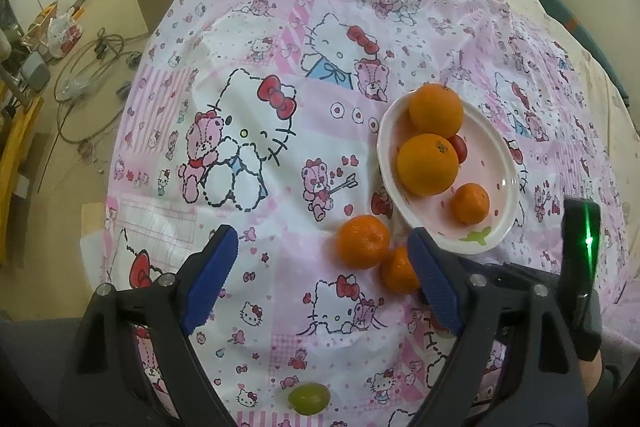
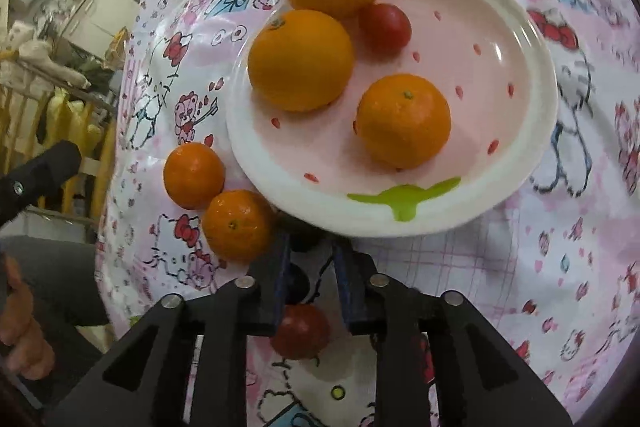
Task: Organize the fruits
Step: 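Lower the right tool toward a red tomato beside the plate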
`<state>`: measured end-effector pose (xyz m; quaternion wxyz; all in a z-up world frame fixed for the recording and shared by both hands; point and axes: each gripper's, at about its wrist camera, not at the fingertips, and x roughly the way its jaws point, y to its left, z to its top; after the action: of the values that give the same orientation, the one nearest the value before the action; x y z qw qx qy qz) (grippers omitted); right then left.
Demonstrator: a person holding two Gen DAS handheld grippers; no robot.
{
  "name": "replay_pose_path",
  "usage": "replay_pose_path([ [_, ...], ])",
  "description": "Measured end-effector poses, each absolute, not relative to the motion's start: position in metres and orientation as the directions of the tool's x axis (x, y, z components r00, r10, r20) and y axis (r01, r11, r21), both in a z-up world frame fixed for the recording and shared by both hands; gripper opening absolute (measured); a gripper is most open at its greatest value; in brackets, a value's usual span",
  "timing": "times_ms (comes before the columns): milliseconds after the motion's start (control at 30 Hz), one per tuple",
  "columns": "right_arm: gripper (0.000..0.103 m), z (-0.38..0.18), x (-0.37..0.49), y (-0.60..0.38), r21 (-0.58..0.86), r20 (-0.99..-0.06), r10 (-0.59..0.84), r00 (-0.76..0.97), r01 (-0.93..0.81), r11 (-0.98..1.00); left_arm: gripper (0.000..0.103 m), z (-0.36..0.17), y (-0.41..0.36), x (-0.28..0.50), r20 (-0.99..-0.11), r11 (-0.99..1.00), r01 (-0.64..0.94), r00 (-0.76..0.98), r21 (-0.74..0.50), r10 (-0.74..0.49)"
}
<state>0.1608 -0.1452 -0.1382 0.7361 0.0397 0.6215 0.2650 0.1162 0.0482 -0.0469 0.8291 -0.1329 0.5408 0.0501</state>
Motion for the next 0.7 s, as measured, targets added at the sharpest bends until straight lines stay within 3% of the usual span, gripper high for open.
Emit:
replay_pose_path([
  [300,0.032,-0.143,0.16,-0.121,0.311,-0.908,0.401,0.12,-0.447,0.839,0.084,-0.044,0.045,0.117,-0.908,0.962,-0.221,0.415,-0.163,-0.059],
  [367,0.02,-0.142,0.157,-0.119,0.303,-0.912,0.395,0.11,-0.467,0.831,0.084,-0.044,0.046,0.117,-0.907,0.96,-0.226,0.418,-0.166,-0.058],
  [700,0.019,-0.117,0.155,-0.158,0.417,-0.866,0.487,0.116,-0.372,0.83,0.084,-0.049,0.047,0.118,-0.911,0.961,-0.23,0.409,-0.152,-0.046],
])
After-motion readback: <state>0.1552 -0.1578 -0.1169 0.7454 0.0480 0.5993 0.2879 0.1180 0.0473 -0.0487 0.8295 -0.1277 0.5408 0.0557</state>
